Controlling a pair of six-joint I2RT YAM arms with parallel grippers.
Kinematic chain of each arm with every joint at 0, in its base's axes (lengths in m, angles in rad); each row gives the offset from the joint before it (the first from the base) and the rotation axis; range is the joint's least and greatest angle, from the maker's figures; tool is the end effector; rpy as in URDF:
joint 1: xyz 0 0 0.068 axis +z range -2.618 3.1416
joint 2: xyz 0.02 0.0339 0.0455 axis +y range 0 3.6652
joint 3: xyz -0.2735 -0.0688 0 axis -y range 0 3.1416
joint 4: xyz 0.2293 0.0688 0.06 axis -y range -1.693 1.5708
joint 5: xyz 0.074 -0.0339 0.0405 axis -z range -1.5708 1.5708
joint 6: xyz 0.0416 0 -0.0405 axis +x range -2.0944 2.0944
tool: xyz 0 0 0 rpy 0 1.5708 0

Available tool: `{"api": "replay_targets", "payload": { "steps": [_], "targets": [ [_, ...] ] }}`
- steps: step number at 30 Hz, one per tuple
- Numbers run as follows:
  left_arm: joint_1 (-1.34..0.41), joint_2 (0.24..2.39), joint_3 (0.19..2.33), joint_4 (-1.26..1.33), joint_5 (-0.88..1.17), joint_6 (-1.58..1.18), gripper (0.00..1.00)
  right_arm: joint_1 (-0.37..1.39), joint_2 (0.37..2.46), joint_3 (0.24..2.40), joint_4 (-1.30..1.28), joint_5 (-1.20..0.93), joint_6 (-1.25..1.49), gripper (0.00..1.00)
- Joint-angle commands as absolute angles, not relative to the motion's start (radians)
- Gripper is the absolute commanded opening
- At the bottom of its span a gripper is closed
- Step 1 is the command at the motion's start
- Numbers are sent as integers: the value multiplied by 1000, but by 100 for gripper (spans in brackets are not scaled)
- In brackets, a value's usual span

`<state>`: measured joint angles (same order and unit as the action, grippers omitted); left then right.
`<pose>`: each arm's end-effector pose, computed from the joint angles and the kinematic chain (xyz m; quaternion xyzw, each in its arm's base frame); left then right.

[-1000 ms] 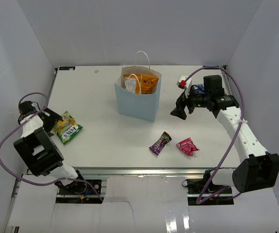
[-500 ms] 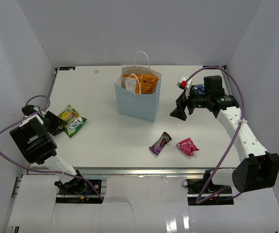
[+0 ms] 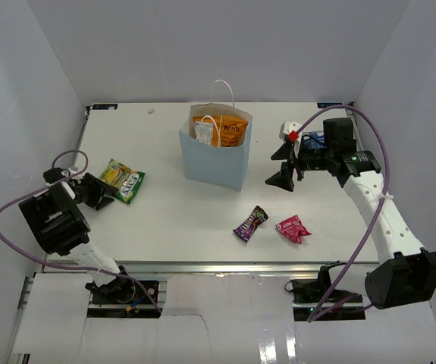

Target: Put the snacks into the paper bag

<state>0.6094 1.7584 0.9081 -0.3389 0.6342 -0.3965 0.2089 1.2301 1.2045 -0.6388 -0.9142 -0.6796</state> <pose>0.2662 0.1557 0.1497 -0.3979 0.8459 -0.2853 0.2117 0.2256 0.0815 0.3641 -0.5212 0.6454 0.2942 0.4746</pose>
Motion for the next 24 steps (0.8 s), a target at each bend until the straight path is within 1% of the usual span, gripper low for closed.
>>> {"api": "replay_targets", "payload": {
  "steps": [1, 2, 3, 4, 8, 9, 11, 16, 18, 21, 24],
  "targets": [
    [601, 1646, 842, -365, 584, -445, 63, 204, 1204, 1239, -658, -956, -712, 87],
    [603, 1620, 821, -364, 587, -463, 70, 204, 1201, 1236, -660, -954, -716, 87],
    [601, 1596, 774, -354, 594, -478, 91, 206, 1198, 1227, -658, -951, -716, 87],
    [603, 1573, 747, -348, 610, -514, 98, 206, 1192, 1221, -657, -951, -718, 88],
    [606, 1482, 622, -275, 650, -595, 98, 204, 1178, 1197, -653, -948, -721, 88],
    [607, 1477, 597, -253, 635, -604, 98, 204, 1177, 1192, -655, -951, -724, 88],
    [609, 1468, 588, -232, 537, -621, 98, 204, 1177, 1189, -657, -954, -726, 88],
    [614, 1463, 679, -183, 316, -594, 98, 204, 1173, 1190, -666, -951, -742, 88],
    [614, 1506, 716, -169, 249, -568, 98, 204, 1170, 1190, -669, -953, -744, 88],
    [614, 1577, 787, -144, 258, -554, 98, 204, 1169, 1195, -666, -953, -736, 88],
    [614, 1692, 827, -114, 334, -543, 97, 204, 1158, 1200, -669, -939, -735, 88]
  ]
}}
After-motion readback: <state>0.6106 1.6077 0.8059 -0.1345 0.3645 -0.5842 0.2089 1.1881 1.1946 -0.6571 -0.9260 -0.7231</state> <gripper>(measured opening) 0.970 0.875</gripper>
